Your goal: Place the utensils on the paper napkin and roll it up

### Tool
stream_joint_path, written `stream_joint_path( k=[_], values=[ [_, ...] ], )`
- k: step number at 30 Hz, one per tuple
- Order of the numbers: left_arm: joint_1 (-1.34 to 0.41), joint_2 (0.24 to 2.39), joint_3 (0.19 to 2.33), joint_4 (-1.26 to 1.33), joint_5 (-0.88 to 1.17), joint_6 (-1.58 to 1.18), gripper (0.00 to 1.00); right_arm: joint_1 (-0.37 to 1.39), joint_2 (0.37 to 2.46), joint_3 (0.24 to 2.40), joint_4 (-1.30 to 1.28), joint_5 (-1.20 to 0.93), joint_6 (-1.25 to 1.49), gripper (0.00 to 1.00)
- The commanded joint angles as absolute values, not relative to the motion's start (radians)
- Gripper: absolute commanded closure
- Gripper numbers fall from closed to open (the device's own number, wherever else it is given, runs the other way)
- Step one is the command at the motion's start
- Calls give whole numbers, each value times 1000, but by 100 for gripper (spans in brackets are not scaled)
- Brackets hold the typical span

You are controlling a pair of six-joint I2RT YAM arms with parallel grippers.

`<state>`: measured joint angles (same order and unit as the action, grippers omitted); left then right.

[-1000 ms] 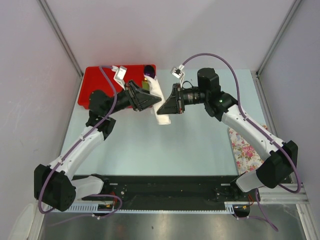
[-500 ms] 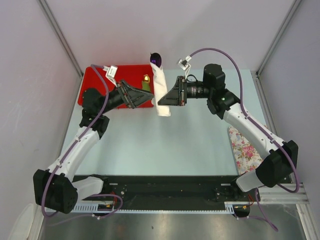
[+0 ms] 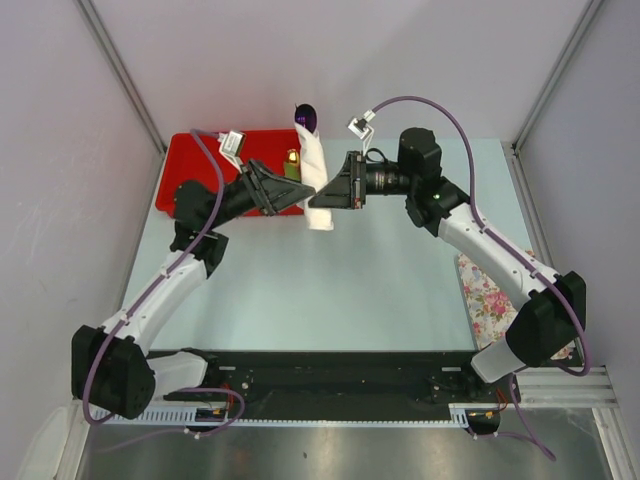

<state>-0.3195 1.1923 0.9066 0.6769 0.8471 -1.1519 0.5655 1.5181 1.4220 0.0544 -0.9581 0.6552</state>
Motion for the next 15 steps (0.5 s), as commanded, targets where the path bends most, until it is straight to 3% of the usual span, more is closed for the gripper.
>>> stream_joint_path(
  k=[1, 6, 10, 15],
  values=[
    [-330, 1212, 908, 658, 784, -1183, 11, 577, 1505, 1476, 155, -966, 670, 100],
    [-339, 1230, 881, 709, 784, -1235, 17, 578, 1511, 1480, 114, -942, 640, 100],
    [-342, 1223, 882, 756, 787, -1255, 38, 577, 1514, 1476, 68, -913, 594, 100],
    [-342, 1212, 890, 759, 781, -1256, 54, 580, 1519, 1476, 40, -871, 575, 100]
  ],
)
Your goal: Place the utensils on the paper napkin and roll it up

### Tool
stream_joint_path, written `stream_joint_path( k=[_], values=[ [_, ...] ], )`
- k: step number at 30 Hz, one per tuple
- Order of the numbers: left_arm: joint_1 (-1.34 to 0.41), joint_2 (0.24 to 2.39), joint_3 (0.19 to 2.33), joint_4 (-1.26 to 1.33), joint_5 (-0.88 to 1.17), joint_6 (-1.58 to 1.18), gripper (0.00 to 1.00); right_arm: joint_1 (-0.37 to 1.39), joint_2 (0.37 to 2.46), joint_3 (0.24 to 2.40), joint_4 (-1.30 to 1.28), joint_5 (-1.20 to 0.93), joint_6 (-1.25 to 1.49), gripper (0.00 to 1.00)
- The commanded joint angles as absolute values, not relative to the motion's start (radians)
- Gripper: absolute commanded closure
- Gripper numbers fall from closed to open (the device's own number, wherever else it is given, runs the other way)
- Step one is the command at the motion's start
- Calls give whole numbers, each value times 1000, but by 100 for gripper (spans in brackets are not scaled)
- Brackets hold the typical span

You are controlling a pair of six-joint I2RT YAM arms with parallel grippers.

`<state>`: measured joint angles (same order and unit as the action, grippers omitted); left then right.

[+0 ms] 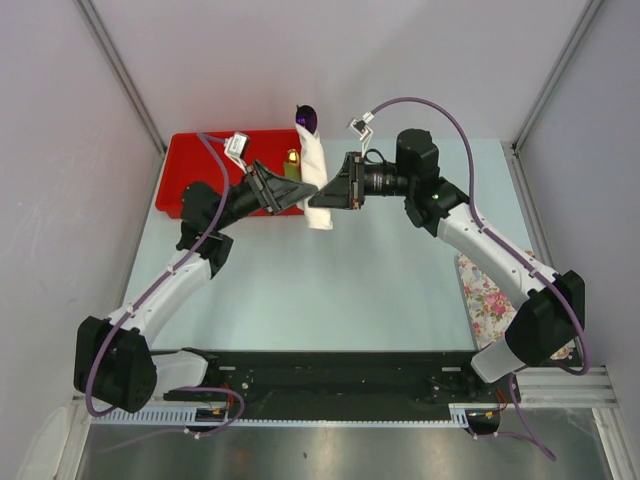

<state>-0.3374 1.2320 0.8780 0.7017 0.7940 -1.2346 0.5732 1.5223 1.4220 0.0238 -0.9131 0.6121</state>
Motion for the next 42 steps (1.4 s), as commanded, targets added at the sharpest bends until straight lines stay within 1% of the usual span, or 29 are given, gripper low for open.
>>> stream_joint_path(
  k=[1, 2, 3, 4, 12, 17, 19, 21, 22, 29, 31, 32, 34, 35, 36, 38, 40, 41, 42],
  values=[
    [-342, 1213, 891, 758, 776, -1256, 57, 581, 1520, 1476, 34, -867, 574, 100],
    [-342, 1212, 894, 755, 775, -1255, 60, 581, 1520, 1476, 29, -862, 566, 100],
    [-342, 1213, 896, 750, 773, -1253, 66, 584, 1522, 1477, 26, -853, 565, 100],
    [-342, 1212, 899, 744, 772, -1252, 69, 583, 1523, 1477, 23, -850, 566, 100],
    [-342, 1215, 920, 707, 761, -1223, 80, 591, 1531, 1479, 21, -844, 561, 100],
    [-341, 1223, 928, 675, 764, -1216, 80, 594, 1526, 1473, 17, -851, 555, 100],
    [-337, 1227, 931, 675, 767, -1218, 77, 594, 1526, 1473, 18, -853, 557, 100],
    [-336, 1232, 934, 673, 761, -1218, 70, 594, 1525, 1471, 20, -854, 555, 100],
    [-334, 1233, 937, 673, 759, -1219, 69, 592, 1526, 1471, 20, -854, 557, 100],
    [-336, 1239, 939, 684, 756, -1221, 69, 594, 1523, 1463, 26, -861, 565, 100],
    [-337, 1238, 939, 689, 755, -1221, 74, 594, 1523, 1463, 31, -862, 566, 100],
    [-337, 1238, 937, 689, 756, -1220, 80, 594, 1523, 1460, 32, -862, 566, 100],
    [-337, 1235, 934, 698, 761, -1216, 88, 595, 1522, 1459, 34, -864, 569, 100],
    [-336, 1233, 934, 698, 761, -1210, 97, 595, 1520, 1457, 34, -867, 571, 100],
    [-336, 1232, 933, 696, 761, -1206, 100, 594, 1522, 1456, 34, -867, 569, 100],
    [-334, 1230, 933, 683, 762, -1183, 100, 592, 1520, 1453, 31, -868, 568, 100],
    [-328, 1230, 928, 657, 765, -1166, 100, 592, 1522, 1453, 23, -868, 563, 94],
    [-321, 1232, 927, 647, 767, -1154, 100, 586, 1522, 1451, 18, -868, 566, 85],
    [-315, 1232, 925, 640, 770, -1146, 100, 584, 1520, 1451, 12, -870, 565, 80]
  ],
)
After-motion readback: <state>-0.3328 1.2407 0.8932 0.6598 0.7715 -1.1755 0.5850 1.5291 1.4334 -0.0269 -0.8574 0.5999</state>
